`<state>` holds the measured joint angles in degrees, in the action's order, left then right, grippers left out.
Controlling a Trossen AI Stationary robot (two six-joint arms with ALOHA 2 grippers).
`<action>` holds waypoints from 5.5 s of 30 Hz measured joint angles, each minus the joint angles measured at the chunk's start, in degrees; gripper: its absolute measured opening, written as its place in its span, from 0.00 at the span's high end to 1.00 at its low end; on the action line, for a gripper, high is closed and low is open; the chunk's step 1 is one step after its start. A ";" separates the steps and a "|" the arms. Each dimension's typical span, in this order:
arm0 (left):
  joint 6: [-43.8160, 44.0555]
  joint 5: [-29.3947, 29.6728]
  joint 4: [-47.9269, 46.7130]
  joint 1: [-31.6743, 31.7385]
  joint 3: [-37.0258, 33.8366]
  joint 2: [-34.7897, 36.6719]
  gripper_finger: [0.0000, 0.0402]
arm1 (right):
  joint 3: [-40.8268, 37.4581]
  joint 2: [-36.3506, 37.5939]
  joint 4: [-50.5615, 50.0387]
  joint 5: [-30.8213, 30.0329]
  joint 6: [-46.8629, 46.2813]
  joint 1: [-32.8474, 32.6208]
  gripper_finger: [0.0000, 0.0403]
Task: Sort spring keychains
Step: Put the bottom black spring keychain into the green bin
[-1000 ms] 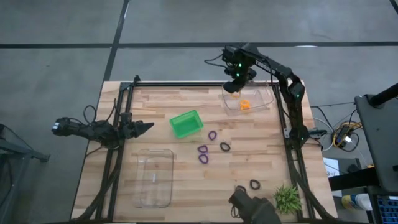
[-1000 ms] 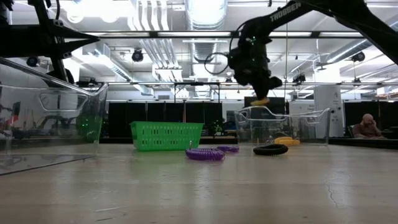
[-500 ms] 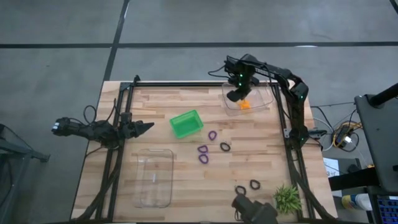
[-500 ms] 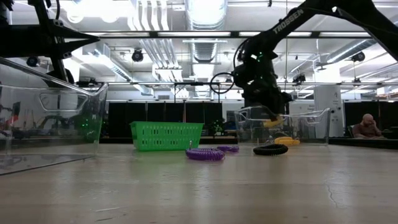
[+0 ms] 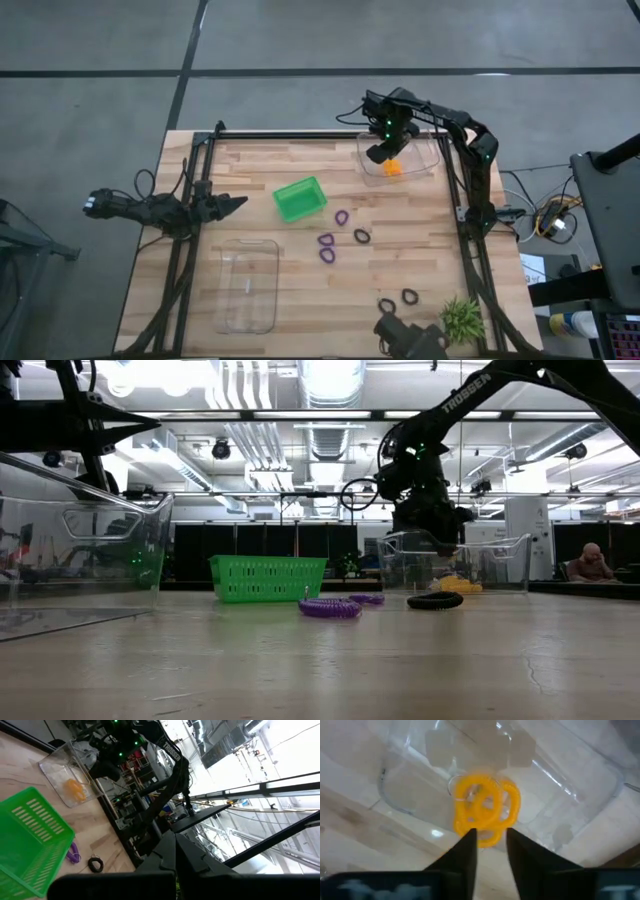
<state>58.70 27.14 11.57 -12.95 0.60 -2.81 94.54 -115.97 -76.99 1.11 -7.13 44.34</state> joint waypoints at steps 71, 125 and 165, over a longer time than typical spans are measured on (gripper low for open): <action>1.46 4.09 -1.44 0.02 0.07 -0.04 1.00 | -27.16 17.47 32.02 4.02 -18.78 -75.22 0.39; 2.71 3.72 -1.42 0.02 0.04 -0.04 1.00 | -29.63 7.78 40.00 5.79 -15.40 -74.84 0.95; 2.96 3.78 -1.09 0.02 0.04 -0.04 1.00 | -0.39 10.16 6.02 7.75 -1.64 -59.53 0.98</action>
<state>61.66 30.92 10.48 -12.93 0.64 -2.85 94.15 -105.81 -70.98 8.86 -8.77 -15.19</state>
